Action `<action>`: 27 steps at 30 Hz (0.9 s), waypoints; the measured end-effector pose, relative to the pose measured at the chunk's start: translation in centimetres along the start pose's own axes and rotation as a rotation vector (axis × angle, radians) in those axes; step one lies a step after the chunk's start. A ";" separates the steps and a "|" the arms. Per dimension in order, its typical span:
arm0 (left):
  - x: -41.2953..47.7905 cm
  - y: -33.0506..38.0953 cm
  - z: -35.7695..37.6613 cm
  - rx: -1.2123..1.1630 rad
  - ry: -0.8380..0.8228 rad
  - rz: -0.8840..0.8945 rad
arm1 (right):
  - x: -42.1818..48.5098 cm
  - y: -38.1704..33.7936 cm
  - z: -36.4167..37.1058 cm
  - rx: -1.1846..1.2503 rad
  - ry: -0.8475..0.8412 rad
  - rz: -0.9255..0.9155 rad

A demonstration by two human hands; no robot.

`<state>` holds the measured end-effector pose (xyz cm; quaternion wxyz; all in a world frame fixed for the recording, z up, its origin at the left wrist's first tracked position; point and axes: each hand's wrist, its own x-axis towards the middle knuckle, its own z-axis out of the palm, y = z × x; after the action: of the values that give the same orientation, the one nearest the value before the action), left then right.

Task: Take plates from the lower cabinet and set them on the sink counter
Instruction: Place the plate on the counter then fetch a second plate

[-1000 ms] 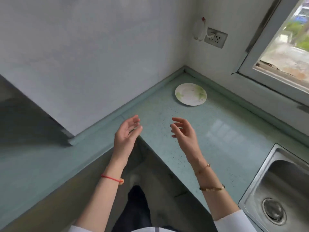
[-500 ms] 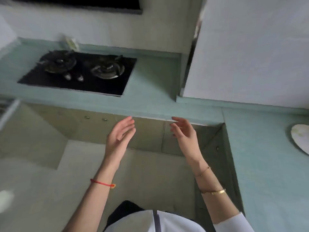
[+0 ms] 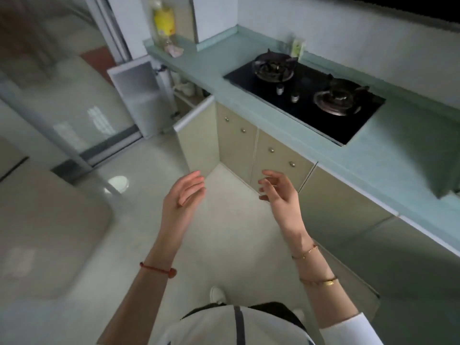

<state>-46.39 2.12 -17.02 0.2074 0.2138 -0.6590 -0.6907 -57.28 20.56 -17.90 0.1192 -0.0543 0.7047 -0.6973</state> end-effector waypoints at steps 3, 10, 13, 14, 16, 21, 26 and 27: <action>0.1 -0.1 -4.9 -0.031 0.115 -0.028 | 0.1 -0.1 5.4 0.004 -0.073 -0.002; -0.4 -0.7 -12.3 -0.027 0.331 -0.045 | 1.4 0.4 14.7 -0.067 -0.265 -0.016; 0.3 -0.8 -14.4 -0.022 0.379 -0.061 | 2.9 0.9 18.1 -0.080 -0.333 -0.017; 0.7 -0.8 -15.2 -0.017 0.400 -0.063 | 3.5 1.1 19.3 -0.079 -0.355 -0.013; 1.9 -0.8 -16.7 -0.009 0.444 -0.062 | 5.1 1.4 21.8 -0.084 -0.394 -0.010; 7.4 -0.3 -21.4 0.008 0.534 -0.047 | 10.0 1.3 29.4 -0.079 -0.489 -0.042; 15.8 1.4 -26.7 0.016 0.583 -0.004 | 16.4 0.4 38.3 -0.068 -0.548 -0.056; 16.8 1.8 -27.2 0.014 0.580 -0.002 | 17.2 0.3 39.4 -0.074 -0.553 -0.060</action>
<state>-44.74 -29.91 -16.67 0.3849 0.4043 -0.5768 -0.5964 -64.27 -21.86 -19.71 0.2843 -0.2676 0.6684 -0.6331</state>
